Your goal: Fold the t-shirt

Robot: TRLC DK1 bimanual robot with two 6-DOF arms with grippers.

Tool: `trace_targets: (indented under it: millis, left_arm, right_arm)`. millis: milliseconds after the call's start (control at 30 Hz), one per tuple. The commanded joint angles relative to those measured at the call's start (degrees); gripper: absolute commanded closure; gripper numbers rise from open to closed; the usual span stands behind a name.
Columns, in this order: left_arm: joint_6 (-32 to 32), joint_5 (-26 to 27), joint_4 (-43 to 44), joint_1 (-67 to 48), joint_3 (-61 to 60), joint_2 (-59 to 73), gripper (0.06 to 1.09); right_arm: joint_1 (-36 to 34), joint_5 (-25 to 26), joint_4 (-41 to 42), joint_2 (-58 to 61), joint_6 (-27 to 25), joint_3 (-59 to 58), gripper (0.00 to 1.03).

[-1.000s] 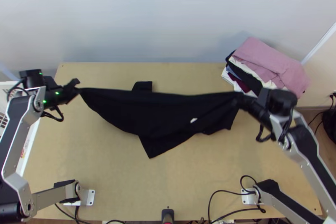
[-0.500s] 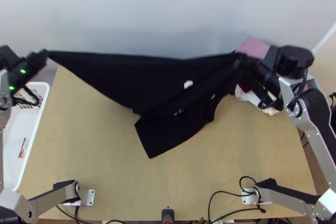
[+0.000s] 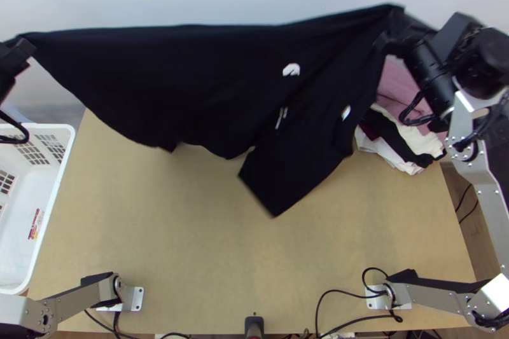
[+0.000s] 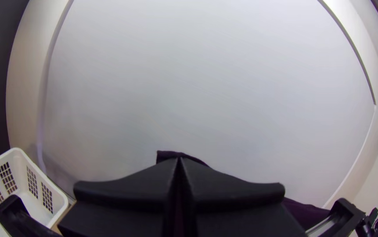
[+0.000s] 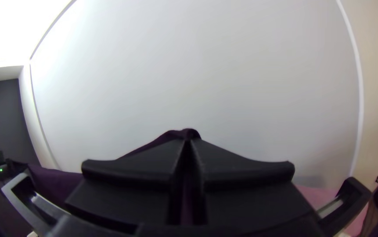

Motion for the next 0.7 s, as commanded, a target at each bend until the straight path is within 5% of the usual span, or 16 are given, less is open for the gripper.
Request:
trace_targets:
  millis: [0,367,667]
  left_arm:
    - [1.2,-1.8,1.4,0.4,4.4,0.3,1.05]
    - [1.9,-2.5,1.2,0.6,10.3,0.2,1.05]
    - [2.5,-2.6,2.0,1.6,11.1,-7.6,1.05]
  right_arm:
    - [0.5,1.8,3.7,-0.4,-0.7,4.2,1.0]
    - [1.1,1.9,3.1,-3.0,-2.1,6.7,1.0]
    - [4.1,1.9,0.0,-16.5,-2.5,4.4,1.0]
